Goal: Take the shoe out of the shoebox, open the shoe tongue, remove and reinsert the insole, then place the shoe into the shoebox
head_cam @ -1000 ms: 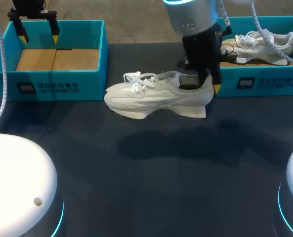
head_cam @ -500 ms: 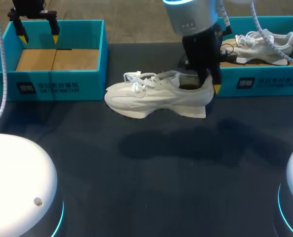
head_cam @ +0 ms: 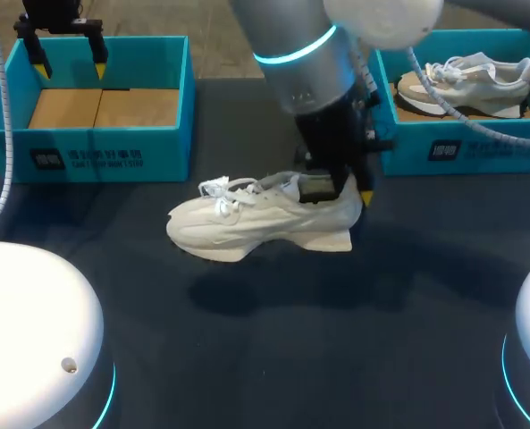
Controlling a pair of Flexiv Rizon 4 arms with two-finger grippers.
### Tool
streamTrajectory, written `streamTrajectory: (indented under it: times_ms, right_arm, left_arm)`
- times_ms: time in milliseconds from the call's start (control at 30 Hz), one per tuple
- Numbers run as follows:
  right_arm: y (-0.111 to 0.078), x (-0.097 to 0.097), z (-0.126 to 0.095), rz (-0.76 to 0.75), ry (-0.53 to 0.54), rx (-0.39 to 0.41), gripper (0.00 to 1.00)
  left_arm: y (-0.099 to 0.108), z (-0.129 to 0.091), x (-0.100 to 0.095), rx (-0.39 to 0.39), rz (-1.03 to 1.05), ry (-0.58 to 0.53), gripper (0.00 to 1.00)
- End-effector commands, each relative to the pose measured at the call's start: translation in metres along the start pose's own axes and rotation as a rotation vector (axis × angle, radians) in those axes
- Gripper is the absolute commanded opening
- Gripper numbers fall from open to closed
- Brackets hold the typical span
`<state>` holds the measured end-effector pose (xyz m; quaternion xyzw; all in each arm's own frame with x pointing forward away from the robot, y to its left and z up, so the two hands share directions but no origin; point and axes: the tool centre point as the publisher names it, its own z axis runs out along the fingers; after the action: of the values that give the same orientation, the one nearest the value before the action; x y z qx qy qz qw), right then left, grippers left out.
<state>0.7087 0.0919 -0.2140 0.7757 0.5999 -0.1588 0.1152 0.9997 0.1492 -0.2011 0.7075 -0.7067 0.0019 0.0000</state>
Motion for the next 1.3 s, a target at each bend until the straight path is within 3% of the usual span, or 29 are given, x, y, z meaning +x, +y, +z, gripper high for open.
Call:
streamTrajectory:
  times_ms: [33,333,900,1300]
  right_arm:
    - [-0.012,0.003,0.014,0.067,0.015,-0.017,0.00]
    - [-0.005,0.011,0.051,0.059,0.042,-0.042,0.00]
    - [-0.001,0.023,0.101,0.076,0.048,0.030,0.00]
    - [0.004,0.035,0.109,0.034,0.001,0.025,0.00]
  left_arm:
    - [0.000,0.000,0.000,-0.001,0.000,-0.001,1.00]
    - [0.000,0.000,0.000,-0.001,0.000,-0.001,1.00]
    - [0.000,0.000,0.000,-0.001,0.000,-0.001,1.00]
    - [0.000,0.000,0.000,-0.001,0.000,-0.001,1.00]
